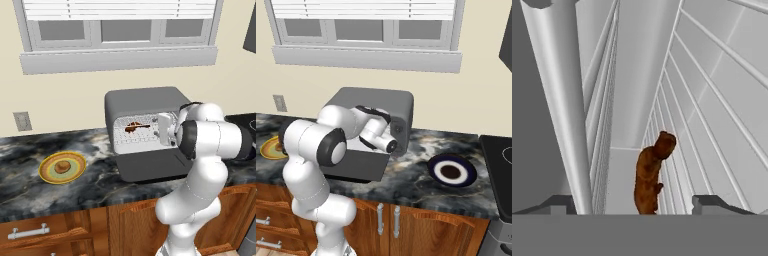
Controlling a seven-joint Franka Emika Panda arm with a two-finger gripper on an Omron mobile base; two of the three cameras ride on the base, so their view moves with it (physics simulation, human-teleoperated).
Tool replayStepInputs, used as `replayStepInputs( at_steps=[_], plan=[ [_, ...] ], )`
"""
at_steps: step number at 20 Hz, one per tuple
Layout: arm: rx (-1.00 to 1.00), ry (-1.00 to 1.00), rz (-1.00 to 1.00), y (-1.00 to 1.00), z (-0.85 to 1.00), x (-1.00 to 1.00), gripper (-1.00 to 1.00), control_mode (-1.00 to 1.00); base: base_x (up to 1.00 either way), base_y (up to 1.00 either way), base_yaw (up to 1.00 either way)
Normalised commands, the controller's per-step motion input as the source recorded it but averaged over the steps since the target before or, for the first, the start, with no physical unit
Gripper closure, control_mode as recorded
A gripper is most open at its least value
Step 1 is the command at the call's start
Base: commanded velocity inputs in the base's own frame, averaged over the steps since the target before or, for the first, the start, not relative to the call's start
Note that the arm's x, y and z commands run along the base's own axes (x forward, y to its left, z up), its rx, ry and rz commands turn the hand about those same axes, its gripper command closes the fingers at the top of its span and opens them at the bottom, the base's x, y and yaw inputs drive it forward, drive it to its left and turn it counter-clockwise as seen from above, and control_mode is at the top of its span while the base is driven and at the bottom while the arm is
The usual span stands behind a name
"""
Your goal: Open the toaster oven door. Place the bread on the top rack in the toaster oven and place the chicken drumstick on the bottom rack.
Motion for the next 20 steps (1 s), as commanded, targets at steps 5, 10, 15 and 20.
replayStepInputs(
  at_steps=[5,10,15,20],
  plan=[
    [0.0,0.1,0.0,0.02,-0.07,0.32,-1.0,-1.0,0.0,0.0,0.0],
    [0.0,0.02,-0.02,0.08,-0.01,0.43,1.0,-1.0,0.0,0.0,0.0],
    [0.0,0.01,-0.04,0.08,0.0,0.54,1.0,-1.0,0.0,0.0,0.0],
    [0.0,0.05,-0.05,0.06,0.07,0.54,1.0,-1.0,0.0,0.0,0.0]
  ],
)
